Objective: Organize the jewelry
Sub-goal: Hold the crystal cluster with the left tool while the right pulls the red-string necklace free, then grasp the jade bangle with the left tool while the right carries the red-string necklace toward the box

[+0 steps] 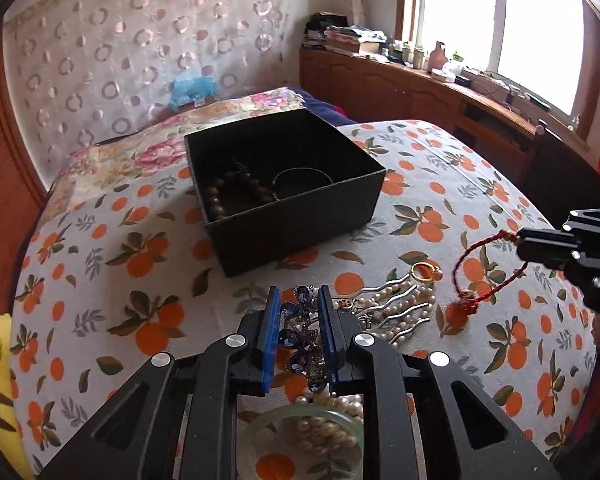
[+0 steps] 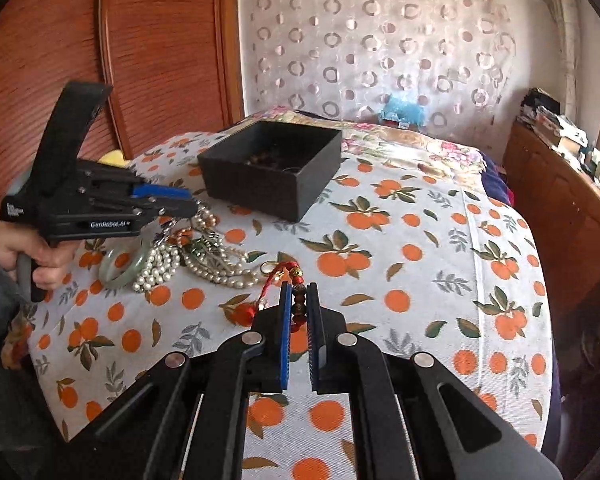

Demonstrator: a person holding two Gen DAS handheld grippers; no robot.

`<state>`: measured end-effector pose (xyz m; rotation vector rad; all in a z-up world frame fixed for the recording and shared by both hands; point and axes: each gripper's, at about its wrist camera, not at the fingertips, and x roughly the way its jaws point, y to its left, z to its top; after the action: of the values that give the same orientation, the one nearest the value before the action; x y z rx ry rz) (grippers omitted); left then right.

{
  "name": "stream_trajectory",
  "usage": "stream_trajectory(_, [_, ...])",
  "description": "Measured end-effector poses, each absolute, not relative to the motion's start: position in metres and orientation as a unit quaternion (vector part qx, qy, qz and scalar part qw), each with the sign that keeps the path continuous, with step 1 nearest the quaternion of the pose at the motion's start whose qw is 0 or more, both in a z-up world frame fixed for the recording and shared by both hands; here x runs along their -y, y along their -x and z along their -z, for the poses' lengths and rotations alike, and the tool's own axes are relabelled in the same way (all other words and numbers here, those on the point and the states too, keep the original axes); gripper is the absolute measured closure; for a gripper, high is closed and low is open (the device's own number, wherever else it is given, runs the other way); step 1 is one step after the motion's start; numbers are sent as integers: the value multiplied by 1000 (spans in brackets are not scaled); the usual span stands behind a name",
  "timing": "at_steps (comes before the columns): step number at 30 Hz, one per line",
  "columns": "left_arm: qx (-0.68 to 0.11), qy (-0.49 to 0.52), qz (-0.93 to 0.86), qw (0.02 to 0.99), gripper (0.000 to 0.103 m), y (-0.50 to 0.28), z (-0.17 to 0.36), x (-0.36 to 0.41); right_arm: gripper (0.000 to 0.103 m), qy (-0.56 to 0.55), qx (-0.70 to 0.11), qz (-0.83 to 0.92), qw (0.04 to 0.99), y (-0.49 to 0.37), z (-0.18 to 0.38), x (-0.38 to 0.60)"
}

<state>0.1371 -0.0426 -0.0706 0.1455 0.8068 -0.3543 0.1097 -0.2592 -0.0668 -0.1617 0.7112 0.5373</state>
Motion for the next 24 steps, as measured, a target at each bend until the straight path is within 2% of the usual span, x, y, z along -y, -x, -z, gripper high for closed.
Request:
stream_trajectory(5, [-378,-58,173,908,85,-133,57,35,95,81,-329,-269,902,-110,54,256])
stream_trajectory(9, [-355,-53,172,917,74,-129,38,31,95,83,-317,-280,902,-115,41,246])
stream_trajectory(22, [-350,-58,152,923,73,-136,24,18,95,85,-299,-306,900,-151,19,218])
stream_trajectory(24, [-353,-57,148,922,65,-127,25,13,95,87,-300,-309,898,-154,20,215])
